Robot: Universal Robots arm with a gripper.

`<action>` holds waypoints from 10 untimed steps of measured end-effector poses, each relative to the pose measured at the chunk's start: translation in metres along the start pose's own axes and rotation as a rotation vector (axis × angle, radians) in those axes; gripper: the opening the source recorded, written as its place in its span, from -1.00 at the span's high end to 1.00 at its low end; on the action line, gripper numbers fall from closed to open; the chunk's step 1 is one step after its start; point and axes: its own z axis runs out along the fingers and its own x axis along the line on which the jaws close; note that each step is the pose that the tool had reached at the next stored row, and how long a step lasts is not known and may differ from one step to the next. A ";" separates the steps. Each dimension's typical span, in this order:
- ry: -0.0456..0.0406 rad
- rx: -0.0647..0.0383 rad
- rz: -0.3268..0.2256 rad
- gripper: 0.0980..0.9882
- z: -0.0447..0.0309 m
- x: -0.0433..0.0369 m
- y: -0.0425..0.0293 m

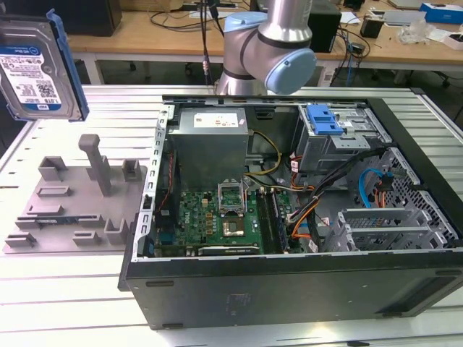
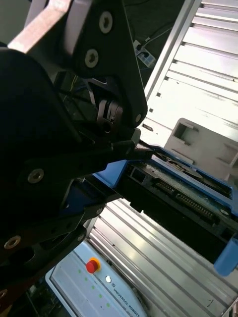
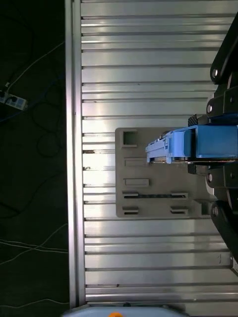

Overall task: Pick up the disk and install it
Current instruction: 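Pick up the disk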

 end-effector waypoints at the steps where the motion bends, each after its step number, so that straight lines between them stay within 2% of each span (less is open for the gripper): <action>1: 0.0001 -0.001 0.000 0.39 -0.0002 0.0014 -0.0025; 10: 0.0005 -0.011 0.000 0.39 -0.0013 0.0170 -0.0293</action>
